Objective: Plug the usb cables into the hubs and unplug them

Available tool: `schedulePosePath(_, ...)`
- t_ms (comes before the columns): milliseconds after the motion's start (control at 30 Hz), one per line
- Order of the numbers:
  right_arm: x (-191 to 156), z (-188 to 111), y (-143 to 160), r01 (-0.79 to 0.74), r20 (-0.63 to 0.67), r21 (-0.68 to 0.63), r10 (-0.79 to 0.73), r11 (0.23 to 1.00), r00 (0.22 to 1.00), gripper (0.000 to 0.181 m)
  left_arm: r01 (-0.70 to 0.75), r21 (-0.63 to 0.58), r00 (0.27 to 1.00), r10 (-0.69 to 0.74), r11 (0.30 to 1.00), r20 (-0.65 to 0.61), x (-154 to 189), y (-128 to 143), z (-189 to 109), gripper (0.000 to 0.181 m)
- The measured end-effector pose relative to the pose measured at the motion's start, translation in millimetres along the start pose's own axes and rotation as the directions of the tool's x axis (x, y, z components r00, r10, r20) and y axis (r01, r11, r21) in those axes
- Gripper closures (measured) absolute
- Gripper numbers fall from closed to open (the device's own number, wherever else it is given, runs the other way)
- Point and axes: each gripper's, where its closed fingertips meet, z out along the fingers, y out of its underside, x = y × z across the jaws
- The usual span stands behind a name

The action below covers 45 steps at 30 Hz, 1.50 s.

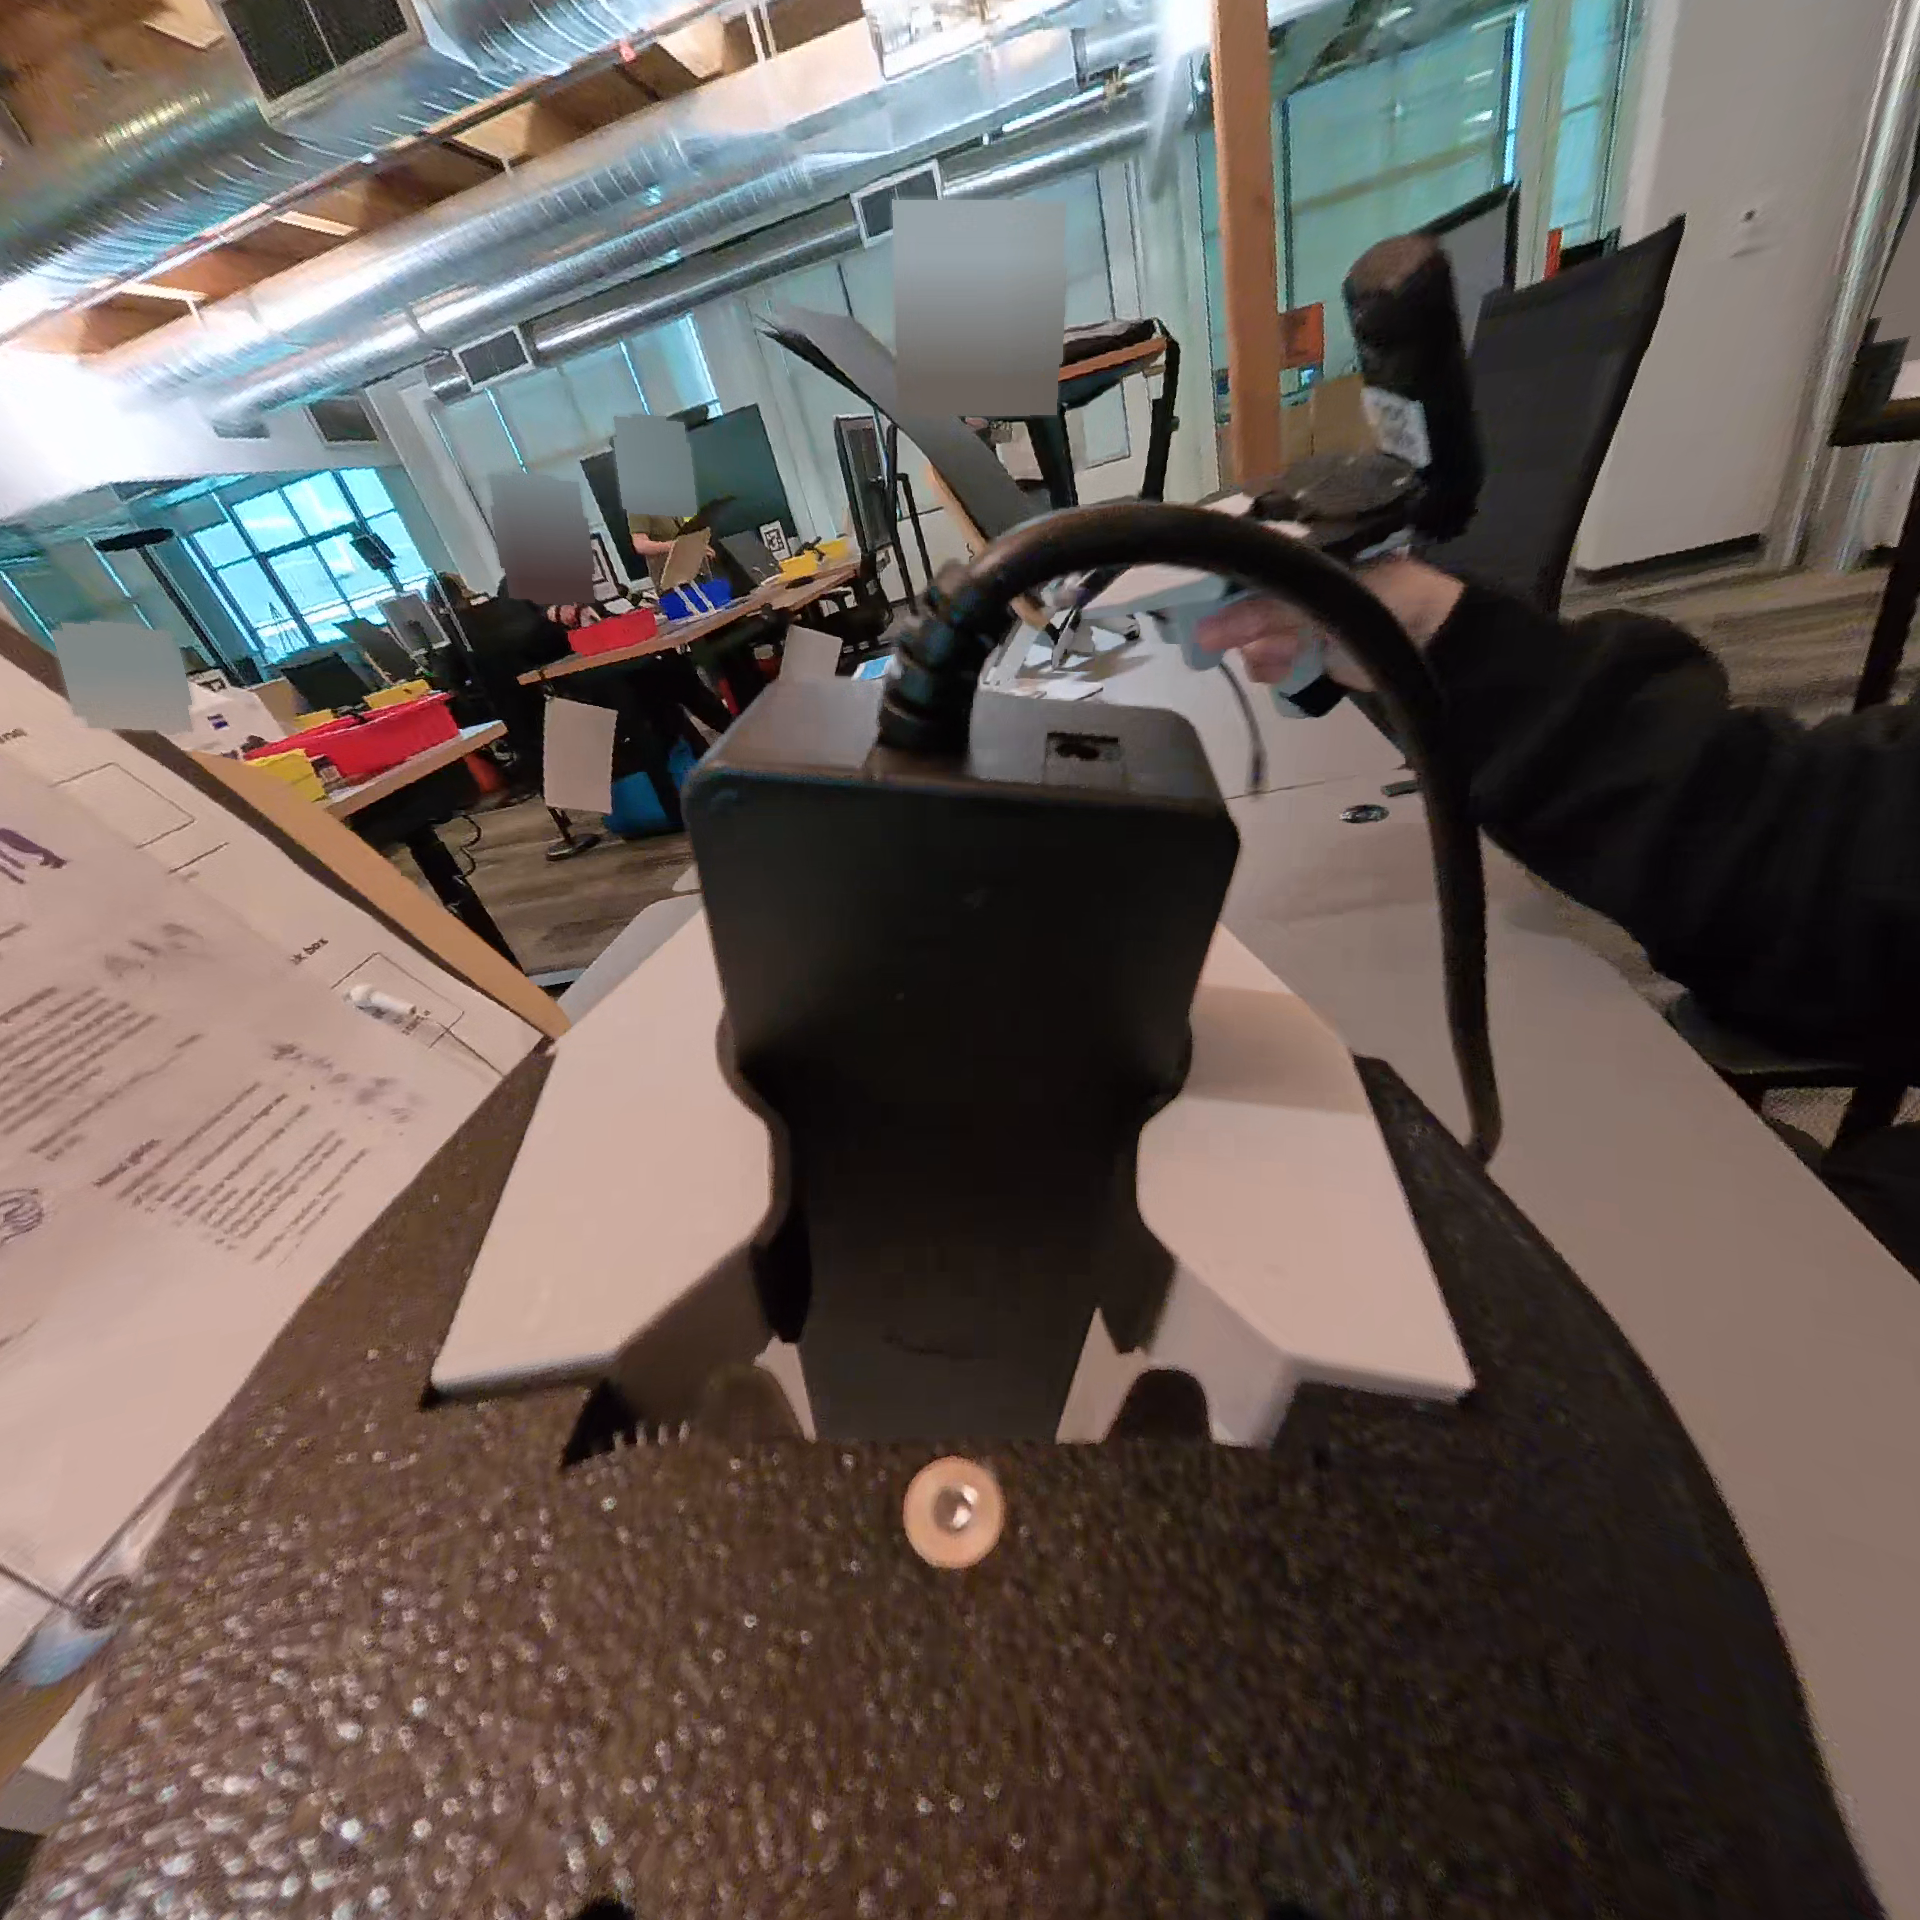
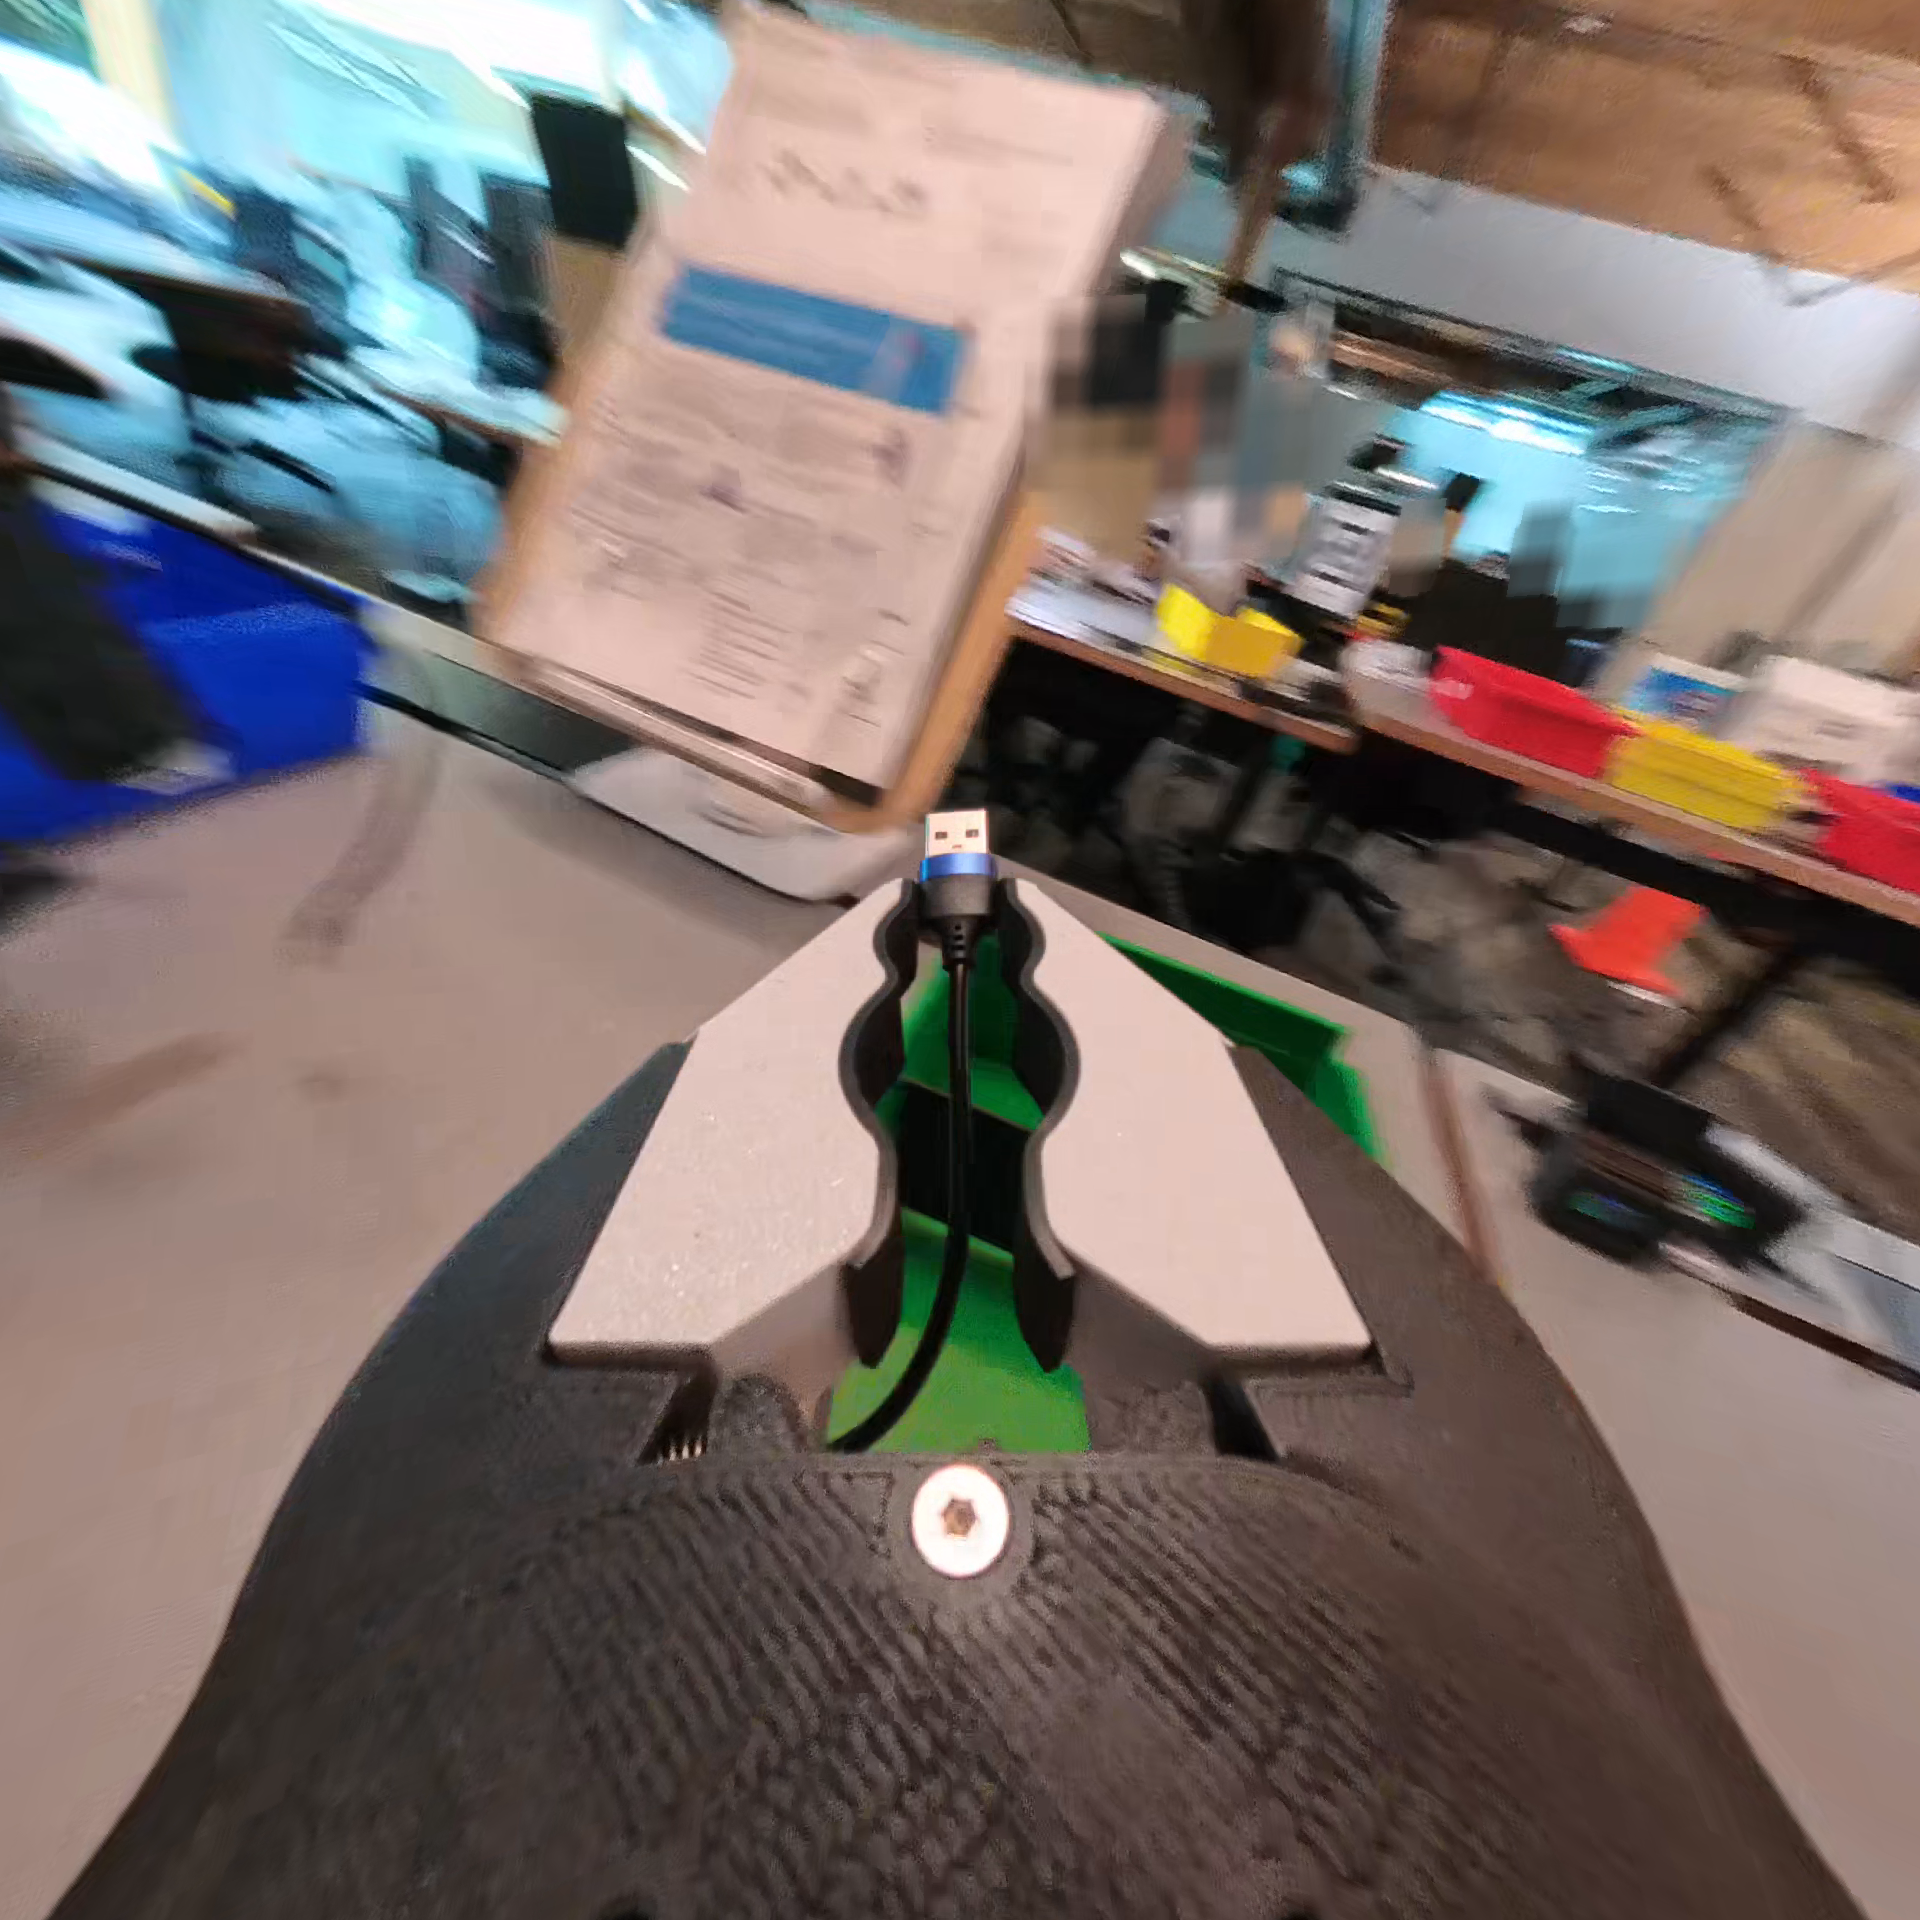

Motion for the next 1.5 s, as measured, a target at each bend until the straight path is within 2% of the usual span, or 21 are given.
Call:
schedulePosePath(33, 22.9, 5.5, 7.3, 0.058, -0.106, -0.027, -0.060, 0.998, 0.993, 0.168, 0.010, 0.005, 1.000, -0.010, 1.000, 0.006, -1.1, -1.6, -1.5, 0.115)
schedulePosePath(67, 37.8, 11.3, 13.1, 0.120, -0.157, -0.044, -0.126, 0.992, 0.980, 0.168, 0.011, 0.009, 1.000, -0.011, 1.000, 0.004, -0.7, -2.9, -2.4, 0.115)
schedulePosePath(200, 54.1, 43.7, 64.0, 0.160, -0.067, -0.185, -0.175, 0.970, 0.982, 0.168, 0.006, 0.006, 1.000, -0.006, 1.000, -0.011, 2.6, -5.1, -3.4, 0.115)
schedulePosePath(267, 45.9, 55.6, 101.0, 0.118, 0.036, -0.276, -0.112, 0.954, 0.993, 0.168, 0.015, 0.008, 1.000, -0.014, 1.000, -0.026, 4.8, -5.5, -3.3, 0.115)
schedulePosePath(333, 29.5, 56.5, 139.0, 0.021, 0.141, -0.405, 0.040, 0.914, 0.989, 0.168, 0.021, 0.004, 0.999, -0.021, 1.000, -0.026, 4.4, -5.0, -3.2, 0.115)
schedulePosePath(367, 25.5, 52.7, 155.2, -0.025, 0.152, -0.479, 0.111, 0.877, 0.982, 0.165, 0.025, 0.000, 0.999, -0.025, 1.000, -0.032, 5.0, -3.8, -3.0, 0.115)
schedulePosePath(433, 41.5, 44.4, 168.0, -0.086, 0.039, -0.542, 0.127, 0.836, 0.991, 0.141, 0.032, -0.001, 0.999, -0.032, 0.999, -0.030, 4.0, -2.1, -2.4, 0.115)
schedulePosePath(500, 48.5, 33.7, 154.7, -0.142, -0.025, -0.519, 0.151, 0.843, 0.988, 0.122, 0.044, -0.007, 0.998, -0.044, 0.999, -0.040, 4.9, 0.1, -0.8, 0.116)
schedulePosePath(567, 48.3, 27.2, 121.7, -0.193, -0.069, -0.407, 0.181, 0.893, 0.981, 0.117, 0.044, -0.011, 0.998, -0.045, 0.999, -0.040, 4.9, 2.2, 1.9, 0.116)
schedulePosePath(700, -7.9, 24.8, 64.2, -0.157, 0.095, -0.209, 0.180, 0.965, 0.979, 0.114, 0.051, -0.019, 0.996, -0.053, 0.999, -0.066, 9.6, 6.9, 8.8, 0.116)
schedulePosePath(767, -37.3, 27.9, 66.9, -0.095, 0.153, -0.239, 0.134, 0.966, 0.979, 0.116, 0.054, -0.027, 0.996, -0.056, 0.998, -0.074, 11.6, 9.0, 11.6, 0.116)
schedulePosePath(833, -51.0, 33.2, 76.3, -0.048, 0.147, -0.275, 0.091, 0.960, 0.985, 0.122, 0.052, -0.029, 0.995, -0.054, 0.998, -0.079, 13.1, 9.9, 13.3, 0.116)
schedulePosePath(900, -63.3, 43.3, 65.3, -0.075, 0.148, -0.238, 0.112, 0.968, 0.983, 0.127, 0.058, -0.014, 0.994, -0.059, 0.998, -0.088, 14.7, 7.8, 14.5, 0.116)
schedulePosePath(1000, -128.9, 44.7, 17.7, -0.120, 0.393, -0.040, 0.126, 0.992, 0.911, 0.128, 0.082, 0.053, 0.987, -0.074, 0.995, -0.146, 23.9, -1.1, 17.5, 0.117)
schedulePosePath(1133, -192.2, 46.4, -19.1, -0.161, 0.553, 0.093, 0.083, 0.983, 0.829, 0.128, 0.085, 0.052, 0.973, -0.071, 0.995, -0.218, 38.9, 2.0, 26.5, 0.117)
schedulePosePath(1233, -214.7, 53.4, -21.5, -0.145, 0.567, 0.093, 0.068, 0.985, 0.821, 0.130, 0.048, 0.043, 0.955, -0.034, 0.998, -0.294, 58.0, 5.5, 35.1, 0.117)
schedulePosePath(1367, -242.2, 52.4, -17.2, -0.122, 0.634, 0.073, 0.048, 0.990, 0.772, 0.134, 0.021, 0.015, 0.925, -0.014, 1.000, -0.381, 83.5, 10.6, 49.2, 0.117)
schedulePosePath(1500, -253.0, 50.6, -16.2, -0.074, 0.640, 0.103, -0.009, 0.992, 0.768, 0.144, -0.020, -0.017, 0.910, 0.011, 1.000, -0.415, 99.3, 18.5, 61.8, 0.117)
